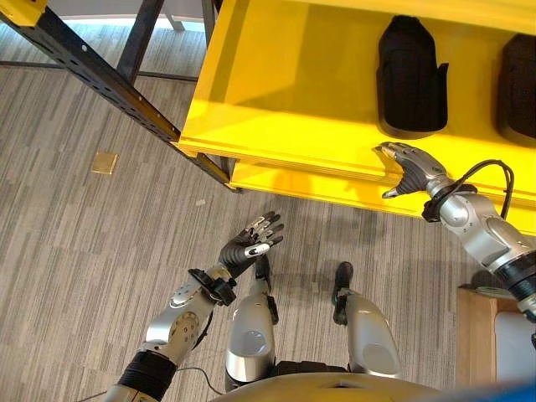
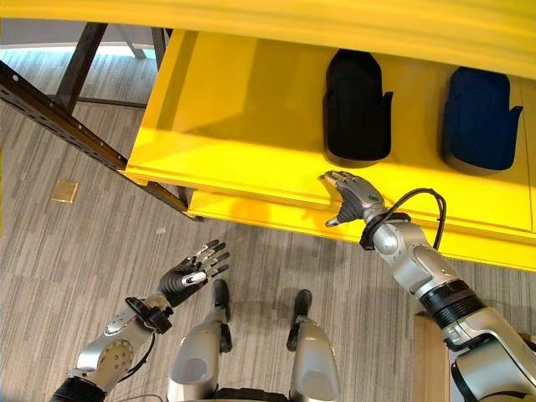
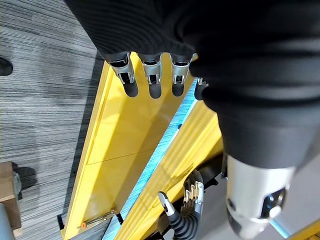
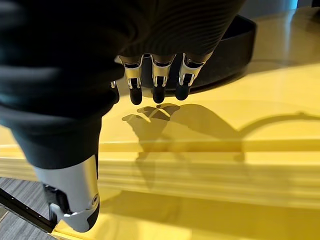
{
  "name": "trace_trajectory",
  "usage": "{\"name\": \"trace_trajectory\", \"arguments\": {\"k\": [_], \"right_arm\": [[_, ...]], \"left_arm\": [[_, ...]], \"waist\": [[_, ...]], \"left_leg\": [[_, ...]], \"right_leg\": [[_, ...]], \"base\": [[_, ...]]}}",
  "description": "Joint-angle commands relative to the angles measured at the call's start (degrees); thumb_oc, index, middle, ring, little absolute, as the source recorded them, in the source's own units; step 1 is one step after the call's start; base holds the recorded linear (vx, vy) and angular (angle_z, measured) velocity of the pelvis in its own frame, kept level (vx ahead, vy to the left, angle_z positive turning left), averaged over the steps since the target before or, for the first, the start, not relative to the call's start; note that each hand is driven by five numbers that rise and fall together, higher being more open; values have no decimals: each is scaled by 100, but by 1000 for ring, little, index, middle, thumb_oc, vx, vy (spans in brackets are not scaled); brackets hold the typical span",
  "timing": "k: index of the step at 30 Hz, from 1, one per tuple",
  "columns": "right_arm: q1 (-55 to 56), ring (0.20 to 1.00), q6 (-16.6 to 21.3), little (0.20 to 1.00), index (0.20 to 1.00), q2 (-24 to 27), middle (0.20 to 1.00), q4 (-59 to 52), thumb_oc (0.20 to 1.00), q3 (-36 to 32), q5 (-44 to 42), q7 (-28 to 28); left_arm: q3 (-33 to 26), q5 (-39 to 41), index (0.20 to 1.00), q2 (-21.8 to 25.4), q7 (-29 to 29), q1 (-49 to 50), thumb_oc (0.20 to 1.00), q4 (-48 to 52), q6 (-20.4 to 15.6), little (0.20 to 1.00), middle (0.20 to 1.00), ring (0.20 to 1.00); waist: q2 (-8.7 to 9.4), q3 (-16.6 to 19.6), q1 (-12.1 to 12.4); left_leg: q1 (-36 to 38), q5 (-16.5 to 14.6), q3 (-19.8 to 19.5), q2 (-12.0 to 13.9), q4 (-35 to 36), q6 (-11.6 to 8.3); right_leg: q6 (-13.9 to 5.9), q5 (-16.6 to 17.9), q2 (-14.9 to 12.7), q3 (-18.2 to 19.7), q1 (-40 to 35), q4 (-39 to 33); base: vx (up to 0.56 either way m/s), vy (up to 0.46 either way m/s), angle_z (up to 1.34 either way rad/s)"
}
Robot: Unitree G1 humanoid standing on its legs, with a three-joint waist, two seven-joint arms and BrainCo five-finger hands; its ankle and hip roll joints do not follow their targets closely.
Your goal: Move parts from the plastic box to the shelf.
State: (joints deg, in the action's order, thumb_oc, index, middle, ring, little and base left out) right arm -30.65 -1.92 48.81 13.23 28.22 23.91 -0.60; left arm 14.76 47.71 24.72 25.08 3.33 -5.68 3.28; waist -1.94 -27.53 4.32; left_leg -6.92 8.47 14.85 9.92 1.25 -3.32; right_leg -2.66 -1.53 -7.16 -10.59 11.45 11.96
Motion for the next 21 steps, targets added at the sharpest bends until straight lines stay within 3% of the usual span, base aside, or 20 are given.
{"name": "trace_trajectory", "arguments": {"k": [1, 15, 21], "right_arm": [[-630, 1000, -42, 1000, 1000, 42, 1000, -59, 1000, 127, 136, -214], [-1183, 1000, -904, 1000, 1000, 159, 1000, 576, 1000, 337, 544, 457], [-1321, 1000, -875, 1000, 1000, 275, 1000, 754, 1000, 428, 645, 542]], "left_arm": [[185, -47, 1000, 208, 105, 136, 1000, 475, -127, 1000, 1000, 1000], [171, -159, 1000, 175, 227, 179, 1000, 499, -19, 1000, 1000, 1000], [134, -186, 1000, 177, 285, 205, 1000, 469, 31, 1000, 1000, 1000]], "waist": [[121, 114, 42], [33, 88, 142], [43, 95, 162]], "left_leg": [[-45, -317, -547, 115, -288, -104], [-62, -309, -580, 117, -306, -129], [-34, -300, -571, 129, -292, -140]], "right_leg": [[-123, -224, -35, 95, -284, 38], [-100, -271, -59, 47, -239, 146], [-90, -283, -48, 43, -255, 161]], "base": [[0, 0, 0], [0, 0, 0], [0, 0, 0]]}}
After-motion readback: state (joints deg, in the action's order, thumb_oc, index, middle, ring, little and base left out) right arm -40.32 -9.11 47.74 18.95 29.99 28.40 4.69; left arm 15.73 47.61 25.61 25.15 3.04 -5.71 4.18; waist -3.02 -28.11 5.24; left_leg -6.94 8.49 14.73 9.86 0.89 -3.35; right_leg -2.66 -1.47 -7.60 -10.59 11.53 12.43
